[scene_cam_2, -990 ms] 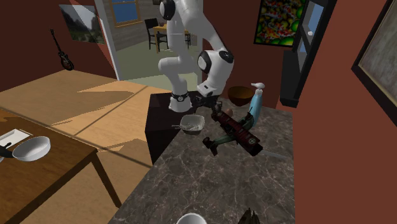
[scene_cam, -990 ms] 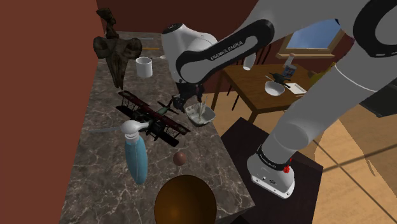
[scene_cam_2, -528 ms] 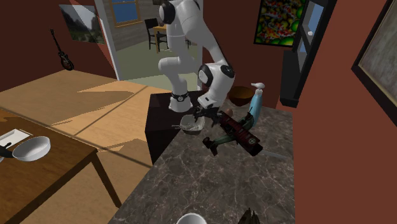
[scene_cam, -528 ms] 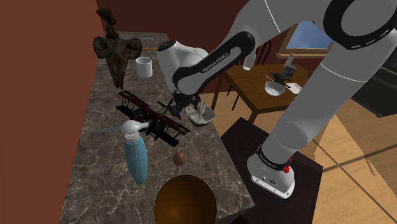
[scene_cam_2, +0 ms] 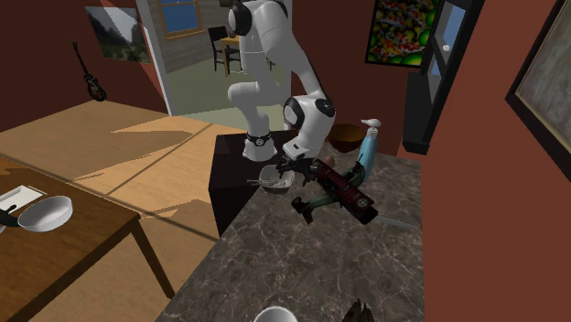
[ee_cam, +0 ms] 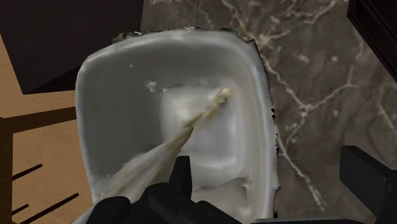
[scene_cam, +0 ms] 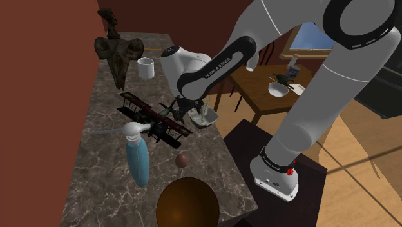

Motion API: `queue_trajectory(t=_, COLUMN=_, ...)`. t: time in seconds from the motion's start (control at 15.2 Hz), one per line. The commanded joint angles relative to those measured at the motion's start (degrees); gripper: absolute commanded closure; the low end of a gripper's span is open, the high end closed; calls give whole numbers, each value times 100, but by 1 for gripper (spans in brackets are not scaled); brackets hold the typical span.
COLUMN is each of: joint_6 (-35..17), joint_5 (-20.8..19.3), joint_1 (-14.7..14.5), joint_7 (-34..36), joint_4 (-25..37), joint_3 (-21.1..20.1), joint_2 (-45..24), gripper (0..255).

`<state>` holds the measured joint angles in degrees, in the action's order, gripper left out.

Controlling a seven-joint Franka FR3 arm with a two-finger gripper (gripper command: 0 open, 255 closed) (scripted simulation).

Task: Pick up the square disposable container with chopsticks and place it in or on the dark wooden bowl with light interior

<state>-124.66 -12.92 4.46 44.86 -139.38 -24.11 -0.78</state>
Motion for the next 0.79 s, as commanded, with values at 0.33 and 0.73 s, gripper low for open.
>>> queue_trajectory(t=0.33, joint_6=-1, joint_5=-1, joint_1=0, joint_7=0, joint_4=0, joint_3=0, joint_2=-1, gripper=255)
queue_trajectory(t=0.73, joint_6=-1, joint_5=-1, joint_1=0, joint_7=0, joint_4=-1, joint_3=0, joint_2=-1, gripper=255)
